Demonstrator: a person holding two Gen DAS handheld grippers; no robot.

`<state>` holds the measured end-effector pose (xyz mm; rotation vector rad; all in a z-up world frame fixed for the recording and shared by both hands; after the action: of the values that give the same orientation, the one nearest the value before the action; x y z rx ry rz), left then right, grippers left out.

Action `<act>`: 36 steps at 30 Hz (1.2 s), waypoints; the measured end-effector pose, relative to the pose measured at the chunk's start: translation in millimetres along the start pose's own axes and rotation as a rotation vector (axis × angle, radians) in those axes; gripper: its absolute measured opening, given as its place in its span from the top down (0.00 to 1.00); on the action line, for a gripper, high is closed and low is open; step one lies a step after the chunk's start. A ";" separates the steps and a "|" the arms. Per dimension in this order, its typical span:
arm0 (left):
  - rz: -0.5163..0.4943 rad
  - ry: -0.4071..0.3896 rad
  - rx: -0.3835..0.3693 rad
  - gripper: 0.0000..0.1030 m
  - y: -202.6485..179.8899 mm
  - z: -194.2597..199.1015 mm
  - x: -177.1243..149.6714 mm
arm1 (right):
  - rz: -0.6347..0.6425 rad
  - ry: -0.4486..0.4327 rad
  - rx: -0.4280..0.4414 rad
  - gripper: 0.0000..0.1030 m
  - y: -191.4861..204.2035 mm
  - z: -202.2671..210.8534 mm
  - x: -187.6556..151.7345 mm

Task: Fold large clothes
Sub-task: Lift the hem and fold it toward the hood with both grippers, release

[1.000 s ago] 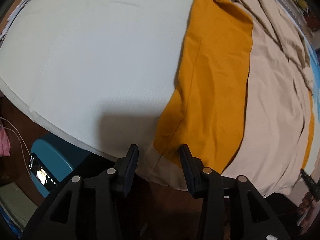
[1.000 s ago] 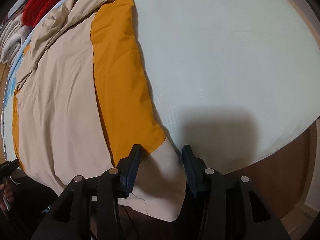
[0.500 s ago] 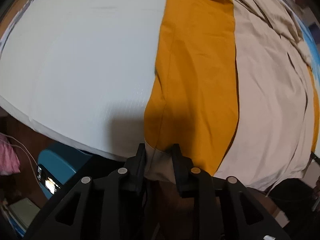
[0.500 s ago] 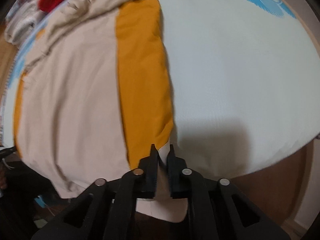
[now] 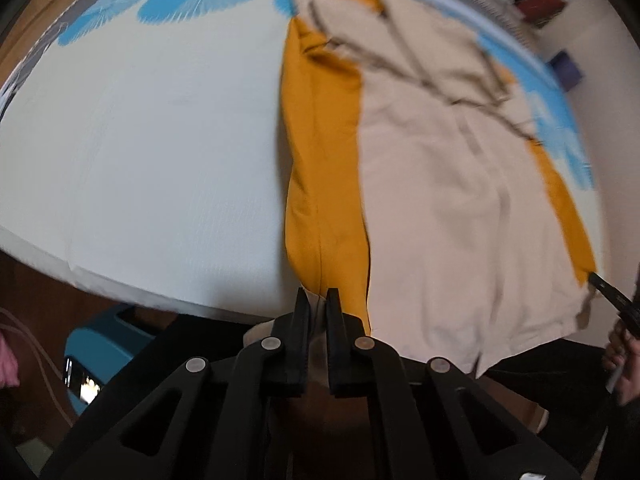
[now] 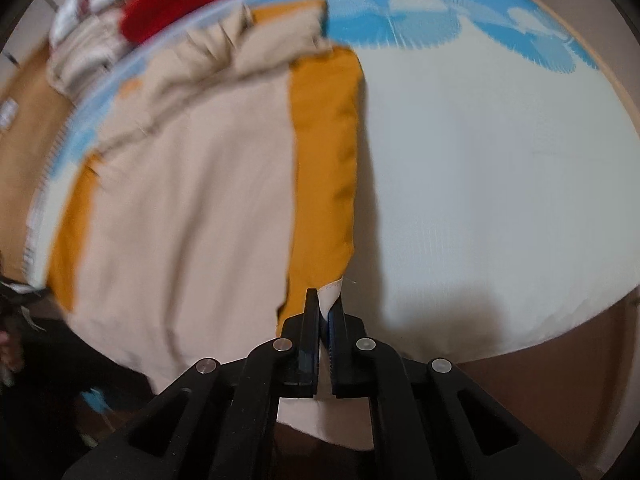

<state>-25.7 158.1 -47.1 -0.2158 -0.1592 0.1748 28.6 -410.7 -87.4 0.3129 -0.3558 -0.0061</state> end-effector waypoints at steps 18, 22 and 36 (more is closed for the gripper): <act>0.012 -0.104 -0.332 0.97 27.0 132.3 -37.1 | -0.047 -0.302 0.197 0.98 11.1 154.6 -42.3; 0.046 -0.108 -0.353 0.97 34.3 120.9 -24.4 | -0.070 -0.323 0.220 0.98 1.6 165.4 -54.6; 0.248 -0.135 -0.390 0.97 53.5 21.5 135.7 | -0.142 -0.261 0.220 0.98 -2.8 62.6 113.8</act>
<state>94.2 239.4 -19.7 -0.6137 -0.3010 0.4055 113.9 -439.1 6.4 0.5569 -0.5947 -0.1491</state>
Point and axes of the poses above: each gripper's, at about its wrist camera, not at the fingertips, and z roughly against the way its jaws point, y to its left, x to its top, the point moved 4 cm from there along -z, roughly the way its jaws point, and after that the axes turned 3 degrees about y, right-handed, at the moved point
